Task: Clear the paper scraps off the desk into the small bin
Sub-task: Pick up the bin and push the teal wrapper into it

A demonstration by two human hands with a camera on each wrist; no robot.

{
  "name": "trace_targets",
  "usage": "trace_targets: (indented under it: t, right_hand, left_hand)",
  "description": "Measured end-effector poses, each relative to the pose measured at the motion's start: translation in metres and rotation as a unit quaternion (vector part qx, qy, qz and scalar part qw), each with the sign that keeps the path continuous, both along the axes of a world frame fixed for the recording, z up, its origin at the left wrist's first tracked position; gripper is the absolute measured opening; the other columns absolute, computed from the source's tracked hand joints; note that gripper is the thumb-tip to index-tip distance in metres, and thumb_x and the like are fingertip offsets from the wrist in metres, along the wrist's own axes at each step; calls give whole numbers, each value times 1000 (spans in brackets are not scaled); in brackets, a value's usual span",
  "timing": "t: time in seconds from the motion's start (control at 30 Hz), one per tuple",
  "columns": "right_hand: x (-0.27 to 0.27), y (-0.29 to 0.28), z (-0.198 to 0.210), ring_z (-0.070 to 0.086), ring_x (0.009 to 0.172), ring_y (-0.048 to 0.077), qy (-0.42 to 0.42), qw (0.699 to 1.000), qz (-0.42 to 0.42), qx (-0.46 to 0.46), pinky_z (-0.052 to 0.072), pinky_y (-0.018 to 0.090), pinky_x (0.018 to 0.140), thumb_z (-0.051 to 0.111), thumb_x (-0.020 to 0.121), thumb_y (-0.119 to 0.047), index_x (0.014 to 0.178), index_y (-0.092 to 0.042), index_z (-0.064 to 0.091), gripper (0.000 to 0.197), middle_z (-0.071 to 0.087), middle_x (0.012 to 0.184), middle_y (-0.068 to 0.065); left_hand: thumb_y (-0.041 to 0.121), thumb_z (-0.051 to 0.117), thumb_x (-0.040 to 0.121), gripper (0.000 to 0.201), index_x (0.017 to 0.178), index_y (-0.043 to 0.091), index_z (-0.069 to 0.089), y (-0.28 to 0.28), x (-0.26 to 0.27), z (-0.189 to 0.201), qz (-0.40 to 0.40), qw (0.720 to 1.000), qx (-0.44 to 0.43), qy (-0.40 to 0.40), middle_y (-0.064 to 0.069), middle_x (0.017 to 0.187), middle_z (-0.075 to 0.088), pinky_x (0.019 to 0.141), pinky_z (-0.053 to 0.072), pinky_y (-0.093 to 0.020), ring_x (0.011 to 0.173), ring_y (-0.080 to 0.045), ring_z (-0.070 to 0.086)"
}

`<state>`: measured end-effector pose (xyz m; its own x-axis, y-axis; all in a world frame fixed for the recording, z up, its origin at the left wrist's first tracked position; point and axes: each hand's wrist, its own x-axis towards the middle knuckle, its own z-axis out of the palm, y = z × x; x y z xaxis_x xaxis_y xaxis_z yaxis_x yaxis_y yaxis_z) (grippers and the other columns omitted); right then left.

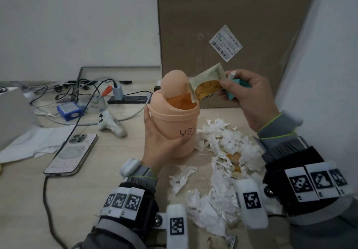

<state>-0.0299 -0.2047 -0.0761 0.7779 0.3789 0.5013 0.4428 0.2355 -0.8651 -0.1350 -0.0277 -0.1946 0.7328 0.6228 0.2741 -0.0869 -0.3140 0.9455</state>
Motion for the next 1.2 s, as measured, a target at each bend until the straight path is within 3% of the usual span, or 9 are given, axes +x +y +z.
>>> trace_targets:
  t: [0.17, 0.37, 0.57, 0.7, 0.83, 0.9, 0.97, 1.03, 1.2]
  right_hand:
    - [0, 12, -7, 64, 57, 6, -52, 995, 7, -84, 49, 14, 53, 70, 81, -6, 81, -13, 68, 7, 67, 78, 5]
    - [3, 19, -14, 59, 65, 6, -122, 972, 6, -203, 53, 22, 64, 72, 80, -12, 79, -10, 68, 5, 68, 82, -2]
    - [-1, 20, -17, 59, 87, 7, -213, 919, -12, -331, 45, 21, 74, 67, 84, -35, 95, -20, 71, 19, 67, 94, -7]
    - [-4, 18, -12, 55, 81, 3, -180, 930, 14, -320, 44, 23, 73, 48, 94, -41, 95, -23, 63, 23, 62, 91, -11]
    - [1, 14, -8, 48, 81, -1, -111, 958, 34, -263, 39, 3, 58, 30, 97, -16, 109, -23, 58, 31, 54, 97, -17]
    - [3, 13, -7, 50, 91, 0, -110, 964, 20, -242, 38, 0, 63, 32, 93, -9, 120, -26, 50, 36, 55, 107, -10]
    - [4, 14, -8, 55, 104, 8, -109, 973, 11, -205, 45, 11, 83, 37, 89, -5, 122, -26, 42, 40, 56, 117, 1]
    - [3, 16, -10, 59, 105, 9, -116, 979, 7, -166, 50, 20, 89, 41, 88, 0, 117, -25, 37, 38, 58, 117, 3]
    - [3, 20, -11, 58, 98, 8, -187, 972, -64, -129, 52, 24, 89, 64, 80, -5, 94, -20, 61, 21, 60, 107, 1]
  left_hand:
    - [58, 87, 40, 155, 157, 44, -15, -3, -1, 2, -15, 1000, 11, 16, 3, 164, 26, 121, 37, -54, 147, -20, 37]
    - [58, 85, 41, 156, 157, 41, -17, -9, -3, 7, -42, 999, 16, 23, 4, 161, 28, 120, 39, -55, 146, -20, 39]
    - [56, 86, 44, 152, 158, 40, -14, -12, -5, 7, -41, 998, 29, 22, 7, 158, 28, 120, 40, -53, 146, -19, 40]
    - [58, 87, 44, 153, 157, 43, -15, -12, -5, 7, -33, 999, 21, 21, 2, 162, 29, 120, 39, -54, 147, -20, 39]
    - [58, 86, 42, 154, 157, 44, -15, -12, -4, 7, -34, 999, 20, 27, 2, 164, 27, 121, 38, -55, 148, -21, 38]
    - [58, 86, 42, 153, 157, 45, -15, -11, -3, 6, -37, 999, 20, 26, 3, 165, 26, 121, 38, -55, 148, -21, 37]
    - [58, 86, 42, 154, 158, 43, -15, -12, -4, 6, -41, 999, 22, 23, 4, 165, 24, 121, 38, -54, 149, -19, 36]
    - [57, 86, 42, 155, 159, 40, -14, -13, -4, 7, -49, 998, 22, 18, 5, 164, 24, 121, 38, -52, 148, -18, 36]
    - [52, 88, 45, 154, 160, 36, -13, -16, -5, 10, -67, 997, 26, 15, 3, 164, 26, 120, 40, -47, 147, -16, 38]
